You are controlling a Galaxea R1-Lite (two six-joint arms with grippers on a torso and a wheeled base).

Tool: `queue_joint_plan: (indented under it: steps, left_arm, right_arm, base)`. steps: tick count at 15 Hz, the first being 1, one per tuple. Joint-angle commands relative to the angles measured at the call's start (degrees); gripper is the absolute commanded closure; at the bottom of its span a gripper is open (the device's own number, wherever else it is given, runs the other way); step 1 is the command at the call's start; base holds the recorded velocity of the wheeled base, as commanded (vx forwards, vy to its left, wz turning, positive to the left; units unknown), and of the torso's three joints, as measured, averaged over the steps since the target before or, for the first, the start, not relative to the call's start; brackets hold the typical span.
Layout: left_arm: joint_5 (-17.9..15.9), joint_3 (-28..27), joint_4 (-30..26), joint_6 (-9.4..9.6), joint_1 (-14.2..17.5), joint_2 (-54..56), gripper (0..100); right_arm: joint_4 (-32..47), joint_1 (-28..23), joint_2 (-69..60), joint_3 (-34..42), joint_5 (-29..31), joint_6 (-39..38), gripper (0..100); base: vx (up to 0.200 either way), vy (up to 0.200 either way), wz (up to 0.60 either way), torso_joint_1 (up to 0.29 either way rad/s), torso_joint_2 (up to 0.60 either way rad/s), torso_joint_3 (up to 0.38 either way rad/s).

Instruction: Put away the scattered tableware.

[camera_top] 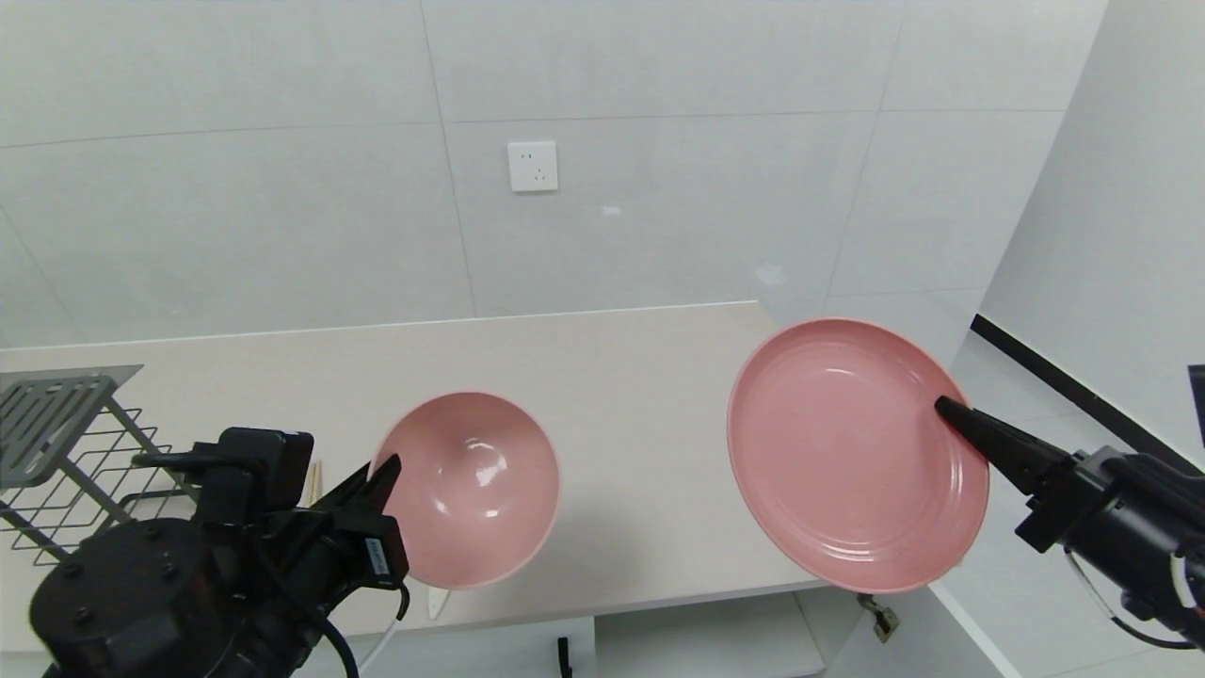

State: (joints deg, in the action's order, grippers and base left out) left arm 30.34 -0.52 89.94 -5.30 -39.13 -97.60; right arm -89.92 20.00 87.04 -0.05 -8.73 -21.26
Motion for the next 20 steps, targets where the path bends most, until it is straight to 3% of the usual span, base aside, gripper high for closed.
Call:
queue_joint_plan:
  steps: [1, 5, 8, 10, 20]
  left_arm:
    - [0.1, 0.2, 0.1, 0.38, 0.3, 2.9, 100]
    - [0.0, 0.0, 0.1, 0.73, 0.2, 5.3, 100]
    - [0.1, 0.3, 0.1, 3.81, -0.2, 9.2, 100]
    - [0.2, 0.3, 0.1, 4.25, -0.3, 10.0, 100]
    - [0.2, 0.4, 0.1, 3.9, -0.3, 10.0, 100]
  right_arm:
    - [-0.1, 0.6, 0.2, 0.0, 0.0, 0.0, 100]
    - [-0.1, 0.7, 0.2, 0.0, 0.0, 0.1, 100]
    - [-0.1, 0.7, 0.4, 0.0, 0.0, 0.1, 100]
    - [-0.1, 0.7, 0.5, 0.0, 0.0, 0.1, 100]
    - [-0.1, 0.6, 0.6, 0.0, 0.0, 0.1, 100]
  base:
    - [0.0, 0.0, 0.0, 0.0, 0.0, 0.0]
    - [-0.2, 0.0, 0.0, 0.01, 0.0, 0.001]
    - [-0.067, 0.0, 0.0, -0.006, -0.01, 0.006]
    - [-0.2, 0.0, 0.0, 0.015, 0.01, 0.002]
    - [0.0, 0.0, 0.0, -0.03, 0.06, 0.027]
